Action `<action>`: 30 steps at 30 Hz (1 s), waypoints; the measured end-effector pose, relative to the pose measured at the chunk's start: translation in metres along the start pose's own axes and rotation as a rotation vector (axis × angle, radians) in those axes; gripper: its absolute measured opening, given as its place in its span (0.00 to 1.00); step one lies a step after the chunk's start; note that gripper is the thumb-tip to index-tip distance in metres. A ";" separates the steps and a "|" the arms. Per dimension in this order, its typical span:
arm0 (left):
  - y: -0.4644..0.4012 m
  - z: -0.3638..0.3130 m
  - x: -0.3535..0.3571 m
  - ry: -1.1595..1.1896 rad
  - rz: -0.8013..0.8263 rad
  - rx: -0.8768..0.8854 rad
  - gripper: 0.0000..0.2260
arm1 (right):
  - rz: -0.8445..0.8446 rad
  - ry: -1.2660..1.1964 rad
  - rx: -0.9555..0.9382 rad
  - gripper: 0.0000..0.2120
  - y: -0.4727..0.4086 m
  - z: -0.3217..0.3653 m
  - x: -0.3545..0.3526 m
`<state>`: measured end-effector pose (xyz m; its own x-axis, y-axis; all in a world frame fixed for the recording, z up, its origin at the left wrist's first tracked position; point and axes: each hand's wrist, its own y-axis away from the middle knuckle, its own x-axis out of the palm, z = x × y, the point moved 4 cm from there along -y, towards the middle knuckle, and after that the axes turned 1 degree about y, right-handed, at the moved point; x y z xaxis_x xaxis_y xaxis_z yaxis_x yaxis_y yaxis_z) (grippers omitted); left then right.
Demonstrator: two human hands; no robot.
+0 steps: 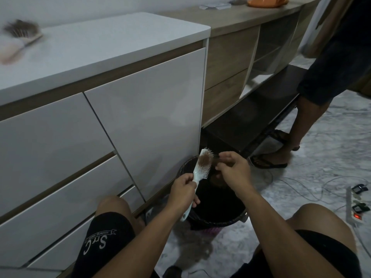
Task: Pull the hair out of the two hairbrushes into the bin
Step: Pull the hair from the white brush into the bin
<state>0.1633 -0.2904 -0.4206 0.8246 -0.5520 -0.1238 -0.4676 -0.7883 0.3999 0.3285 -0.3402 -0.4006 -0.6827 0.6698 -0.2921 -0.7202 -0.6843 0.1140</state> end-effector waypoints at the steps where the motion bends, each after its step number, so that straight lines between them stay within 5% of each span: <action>1: 0.000 -0.001 0.001 -0.012 -0.003 0.012 0.12 | 0.057 -0.013 -0.013 0.14 0.002 0.002 0.003; 5: 0.003 0.000 0.007 -0.047 0.002 0.051 0.10 | 0.138 0.087 -0.131 0.19 0.007 0.001 0.011; 9: 0.002 0.002 0.007 -0.061 -0.005 0.043 0.12 | 0.005 0.098 -0.105 0.07 0.003 0.000 0.004; 13: 0.000 0.002 0.003 -0.076 -0.009 0.044 0.11 | -0.136 0.064 -0.042 0.10 -0.005 -0.003 -0.004; 17: -0.002 0.003 0.005 -0.078 -0.017 0.052 0.11 | -0.007 0.054 -0.055 0.08 -0.003 -0.003 0.001; 20: -0.002 0.004 0.008 -0.085 -0.011 0.068 0.13 | 0.075 0.092 -0.120 0.16 0.002 0.000 0.006; 30: 0.000 0.003 0.009 -0.102 0.002 0.076 0.13 | 0.032 0.161 -0.111 0.08 -0.004 -0.002 0.002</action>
<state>0.1695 -0.2961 -0.4249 0.7888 -0.5751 -0.2169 -0.4950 -0.8036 0.3305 0.3306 -0.3363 -0.4036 -0.6697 0.5987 -0.4394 -0.6746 -0.7378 0.0229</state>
